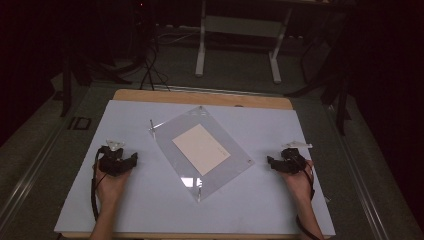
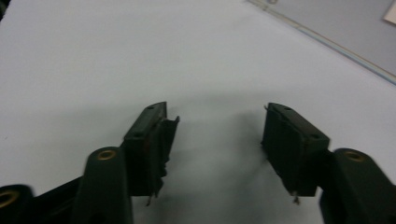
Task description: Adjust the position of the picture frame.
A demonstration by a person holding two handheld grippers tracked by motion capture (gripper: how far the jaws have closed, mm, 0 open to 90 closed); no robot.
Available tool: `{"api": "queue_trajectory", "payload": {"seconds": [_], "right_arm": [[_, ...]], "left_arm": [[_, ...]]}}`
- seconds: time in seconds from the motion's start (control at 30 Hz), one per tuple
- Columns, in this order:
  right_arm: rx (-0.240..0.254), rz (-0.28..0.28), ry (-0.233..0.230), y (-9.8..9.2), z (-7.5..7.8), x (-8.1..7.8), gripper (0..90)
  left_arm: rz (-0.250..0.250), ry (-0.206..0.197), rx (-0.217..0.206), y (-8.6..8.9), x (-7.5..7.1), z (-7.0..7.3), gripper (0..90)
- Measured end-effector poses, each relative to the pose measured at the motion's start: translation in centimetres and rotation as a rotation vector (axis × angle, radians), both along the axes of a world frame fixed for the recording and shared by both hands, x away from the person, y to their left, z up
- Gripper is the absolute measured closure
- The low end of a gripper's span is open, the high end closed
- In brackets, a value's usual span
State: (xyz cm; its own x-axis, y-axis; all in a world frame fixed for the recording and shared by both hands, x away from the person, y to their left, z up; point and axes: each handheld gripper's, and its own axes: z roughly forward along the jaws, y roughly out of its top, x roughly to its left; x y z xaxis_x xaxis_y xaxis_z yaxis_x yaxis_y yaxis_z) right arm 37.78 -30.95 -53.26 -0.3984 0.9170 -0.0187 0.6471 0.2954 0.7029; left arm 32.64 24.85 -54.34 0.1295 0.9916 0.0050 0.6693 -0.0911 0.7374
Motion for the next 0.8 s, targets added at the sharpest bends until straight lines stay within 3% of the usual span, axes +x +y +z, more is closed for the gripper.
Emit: {"api": "queue_trajectory", "payload": {"seconds": [0.1,0.17,0.23,0.33,0.5,0.8], "right_arm": [[-0.011,0.037,-0.035,0.4,0.3,-0.4,42.0],[-0.011,0.037,-0.035,0.4,0.3,-0.4,42.0],[0.017,0.064,-0.075,0.7,1.0,-0.9,44.4],[0.036,0.074,-0.082,0.8,1.2,-1.1,44.8],[0.100,0.137,-0.088,1.2,1.6,-1.7,47.1],[0.125,0.257,-0.102,2.7,2.2,-3.2,53.1]], "left_arm": [[-0.009,-0.005,0.000,-0.1,-0.1,0.0,42.3],[-0.017,-0.005,0.002,-0.1,-0.1,0.1,42.3],[-0.041,-0.031,-0.003,-0.4,-0.4,0.3,42.4],[-0.046,-0.033,-0.005,-0.4,-0.4,0.3,42.8],[-0.056,-0.044,-0.055,-0.2,-0.6,0.5,45.1],[-0.086,-0.074,-0.091,-0.4,-0.6,1.6,48.0]]}}
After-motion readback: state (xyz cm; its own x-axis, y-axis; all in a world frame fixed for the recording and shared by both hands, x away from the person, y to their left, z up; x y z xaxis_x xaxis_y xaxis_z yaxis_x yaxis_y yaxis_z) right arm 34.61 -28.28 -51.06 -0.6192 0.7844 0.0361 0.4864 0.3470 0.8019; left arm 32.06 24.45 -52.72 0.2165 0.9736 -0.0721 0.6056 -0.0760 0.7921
